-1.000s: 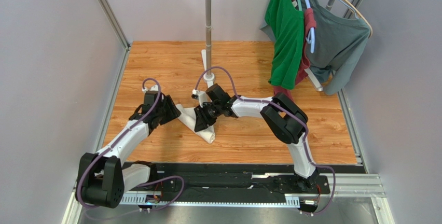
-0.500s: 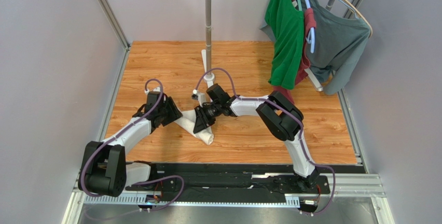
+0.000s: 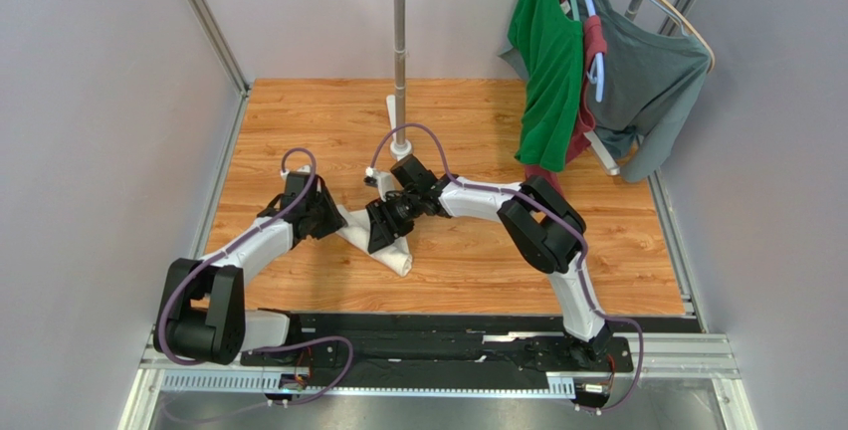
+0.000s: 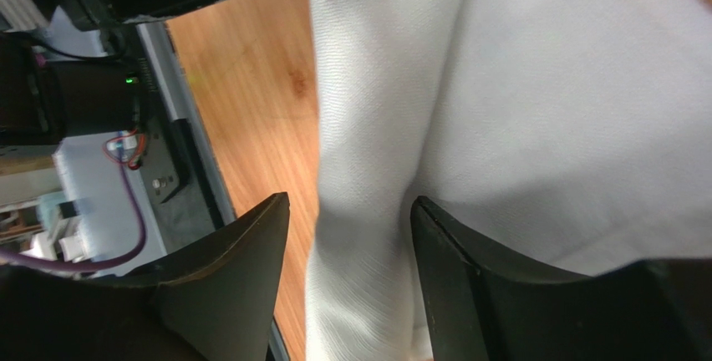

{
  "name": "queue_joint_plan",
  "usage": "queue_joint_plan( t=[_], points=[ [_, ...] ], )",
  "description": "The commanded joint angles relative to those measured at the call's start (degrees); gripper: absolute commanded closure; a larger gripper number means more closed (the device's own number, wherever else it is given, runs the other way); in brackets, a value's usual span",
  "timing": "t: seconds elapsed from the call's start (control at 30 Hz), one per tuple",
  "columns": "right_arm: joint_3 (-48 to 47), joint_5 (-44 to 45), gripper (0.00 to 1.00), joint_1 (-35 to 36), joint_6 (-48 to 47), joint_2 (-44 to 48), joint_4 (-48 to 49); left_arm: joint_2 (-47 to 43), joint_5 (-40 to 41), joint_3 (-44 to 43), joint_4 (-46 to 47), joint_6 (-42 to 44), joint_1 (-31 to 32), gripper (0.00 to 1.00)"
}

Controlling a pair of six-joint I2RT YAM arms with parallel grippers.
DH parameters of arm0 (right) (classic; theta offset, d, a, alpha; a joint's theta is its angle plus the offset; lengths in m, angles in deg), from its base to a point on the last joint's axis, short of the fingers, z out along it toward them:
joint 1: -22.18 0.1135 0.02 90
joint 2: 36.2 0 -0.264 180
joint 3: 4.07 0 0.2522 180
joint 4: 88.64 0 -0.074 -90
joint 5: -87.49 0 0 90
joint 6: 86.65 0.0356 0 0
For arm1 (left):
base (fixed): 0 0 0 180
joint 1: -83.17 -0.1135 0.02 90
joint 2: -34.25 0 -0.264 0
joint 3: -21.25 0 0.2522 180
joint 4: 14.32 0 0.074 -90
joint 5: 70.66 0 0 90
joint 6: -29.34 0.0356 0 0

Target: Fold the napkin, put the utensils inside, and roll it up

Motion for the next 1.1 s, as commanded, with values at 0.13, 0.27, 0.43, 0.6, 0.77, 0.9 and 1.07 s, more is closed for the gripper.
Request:
queue_joint_plan(
  t=[0.13, 0.27, 0.43, 0.6, 0.77, 0.9, 1.07],
  points=[
    [-8.39, 13.74, 0.38, 0.24, -8.73, 6.59, -10.99, 1.79, 1.20, -2.08, -1.70, 2.68, -0.07, 0.63],
    [-10.16, 17.86, 0.38, 4.00, -11.63, 7.55, -12.48, 2.14, 1.12, -2.34, -2.05, 3.03, -0.07, 0.63],
    [-8.93, 25.34, 0.38, 9.20, -13.92, 8.35, -13.19, 2.66, 1.64, -2.78, -2.40, 3.30, -0.07, 0.63],
    [-7.61, 29.83, 0.38, 12.10, -14.80, 7.82, -12.49, 3.02, 1.64, -3.04, -2.67, 3.56, -0.07, 0.63],
    [-7.70, 31.77, 0.38, 12.81, -15.07, 6.68, -12.84, 3.19, 1.56, -3.31, -2.76, 3.56, -0.07, 0.63],
    [-7.26, 32.29, 0.38, 13.16, -15.07, 7.47, -12.32, 3.19, 1.56, -3.22, -2.76, 3.65, -0.07, 0.63],
    [-7.61, 33.26, 0.38, 13.34, -17.18, 7.56, -12.31, 3.28, 1.56, -3.40, -2.76, 3.65, -0.07, 0.63]
  ],
)
